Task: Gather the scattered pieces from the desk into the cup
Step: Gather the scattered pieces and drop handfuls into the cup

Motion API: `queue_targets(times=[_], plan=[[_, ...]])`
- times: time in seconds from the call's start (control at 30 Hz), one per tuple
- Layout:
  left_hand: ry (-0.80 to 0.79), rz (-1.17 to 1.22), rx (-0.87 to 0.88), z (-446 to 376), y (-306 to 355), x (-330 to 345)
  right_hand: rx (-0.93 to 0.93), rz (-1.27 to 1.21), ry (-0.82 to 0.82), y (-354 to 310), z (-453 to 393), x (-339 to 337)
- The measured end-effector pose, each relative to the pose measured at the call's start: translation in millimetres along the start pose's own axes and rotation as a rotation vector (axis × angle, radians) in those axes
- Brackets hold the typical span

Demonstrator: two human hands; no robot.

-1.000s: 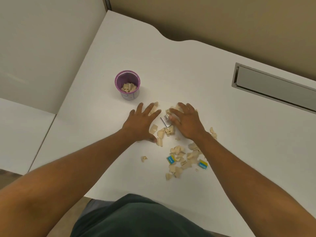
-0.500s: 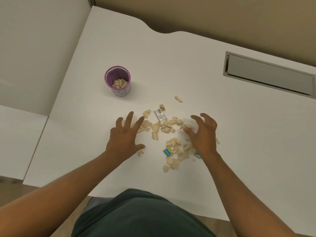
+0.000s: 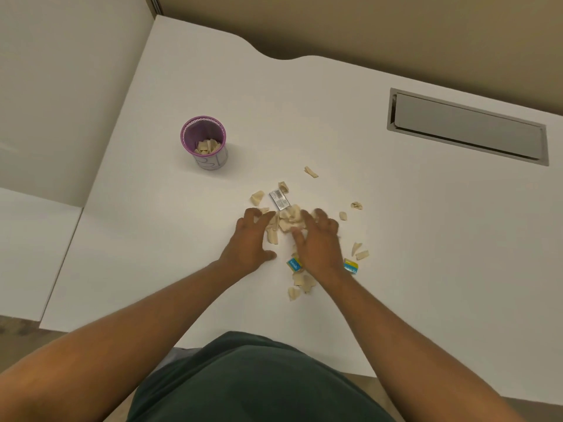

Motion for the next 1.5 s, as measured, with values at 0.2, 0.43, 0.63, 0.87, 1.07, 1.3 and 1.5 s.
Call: queue_targets(times=[0.2, 0.43, 0.63, 0.87, 1.07, 1.3, 1.5], plan=[[0.176, -0.293, 0.049, 4, 0, -29, 0.012, -0.072, 0.083, 12, -6, -21], [0.01, -0.324, 0.073, -10, 4, -6, 0.053, -0.034, -0.185, 14, -15, 1], [0.002, -0.345, 0.142, -17, 19, 5, -0.112, 0.063, -0.072, -32, -11, 5], [-0.025, -0.351, 0.106, -23, 18, 2, -0.13, 0.009, 0.0, -35, 0, 3], [-0.009, -0.425, 0.089, -22, 15, 3, -0.157, -0.001, 0.022, -28, -3, 4], [0.042, -0.32, 0.171, -16, 5, -5, -0.084, -0.131, 0.053, -14, -8, 6], [0.239, 0.059, 0.106, -7, -10, -40, -0.041, -0.359, 0.128, -1, -5, -3]])
Point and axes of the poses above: each hand's wrist, its own z-axis away from the middle knuckle, its own x-axis out of the palm, y = z × x, the point moved 8 cm from there along -z, towards the middle knuckle, and after that the axes turned 10 degrees about z, right-handed, at the moved point
